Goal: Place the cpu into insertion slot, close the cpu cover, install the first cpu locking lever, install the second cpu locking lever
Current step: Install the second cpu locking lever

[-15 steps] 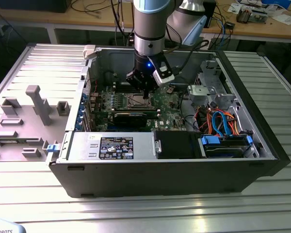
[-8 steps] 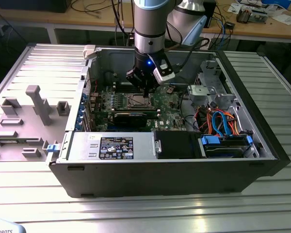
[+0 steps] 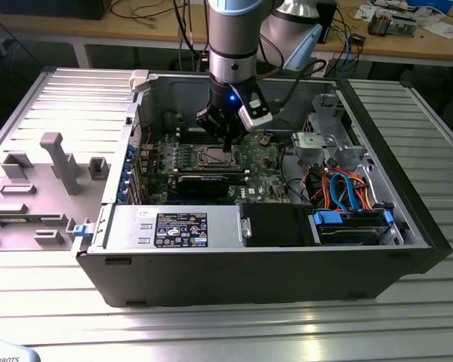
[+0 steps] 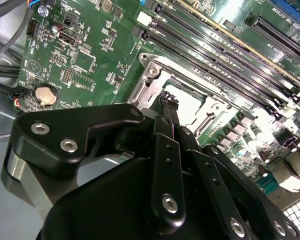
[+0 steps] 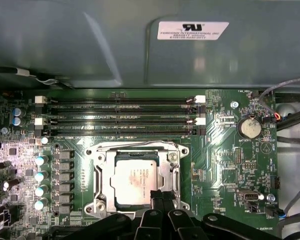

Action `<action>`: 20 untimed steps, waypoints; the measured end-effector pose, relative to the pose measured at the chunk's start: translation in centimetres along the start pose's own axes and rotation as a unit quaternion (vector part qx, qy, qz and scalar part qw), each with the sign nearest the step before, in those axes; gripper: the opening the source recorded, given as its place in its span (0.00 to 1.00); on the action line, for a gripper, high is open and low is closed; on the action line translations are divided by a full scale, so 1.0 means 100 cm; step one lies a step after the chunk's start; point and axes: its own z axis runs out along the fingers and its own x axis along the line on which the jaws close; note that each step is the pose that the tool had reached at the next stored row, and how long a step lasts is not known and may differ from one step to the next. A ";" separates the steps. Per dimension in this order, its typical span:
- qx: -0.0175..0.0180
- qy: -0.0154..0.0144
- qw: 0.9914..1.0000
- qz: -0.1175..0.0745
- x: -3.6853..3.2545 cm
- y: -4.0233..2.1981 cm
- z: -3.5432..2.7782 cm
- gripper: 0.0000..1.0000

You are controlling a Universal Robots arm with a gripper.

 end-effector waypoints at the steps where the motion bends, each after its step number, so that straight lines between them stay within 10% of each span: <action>1: 0.000 0.000 1.000 0.000 0.0000 -0.0013 0.0000 0.11; 20: 0.000 0.000 1.000 0.000 0.0000 -0.0053 0.0001 0.11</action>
